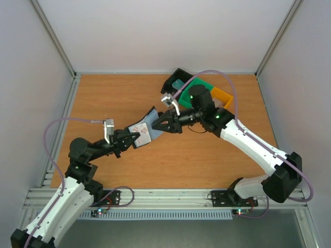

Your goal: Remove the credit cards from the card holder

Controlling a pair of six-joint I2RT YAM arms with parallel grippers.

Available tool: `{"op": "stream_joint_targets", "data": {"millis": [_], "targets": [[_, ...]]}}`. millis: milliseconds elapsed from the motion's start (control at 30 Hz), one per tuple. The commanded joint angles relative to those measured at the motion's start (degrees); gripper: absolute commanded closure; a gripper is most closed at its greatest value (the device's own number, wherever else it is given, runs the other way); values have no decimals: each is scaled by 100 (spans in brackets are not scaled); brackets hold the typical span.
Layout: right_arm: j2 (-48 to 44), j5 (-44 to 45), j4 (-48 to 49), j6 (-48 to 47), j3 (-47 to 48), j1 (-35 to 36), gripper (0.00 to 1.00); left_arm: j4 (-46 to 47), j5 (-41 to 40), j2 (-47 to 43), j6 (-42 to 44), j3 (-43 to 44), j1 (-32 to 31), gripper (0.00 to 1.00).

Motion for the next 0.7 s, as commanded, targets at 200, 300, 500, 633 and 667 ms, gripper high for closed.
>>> {"op": "stream_joint_targets", "data": {"millis": [200,300,500,633,667], "targets": [[-15,-57,109,-76,67,125,79,523,184,-71,208,80,8,100],[5,-100,73,-128,82,242,78,536,182,-48,212,78,8,100],[213,-116,16,-141,246,395,82,537,147,-6,186,74,10,100],[216,-353,8,-228,296,426,95,496,145,10,176,98,10,100],[199,-384,5,-263,281,421,98,473,145,14,187,98,10,100]]}}
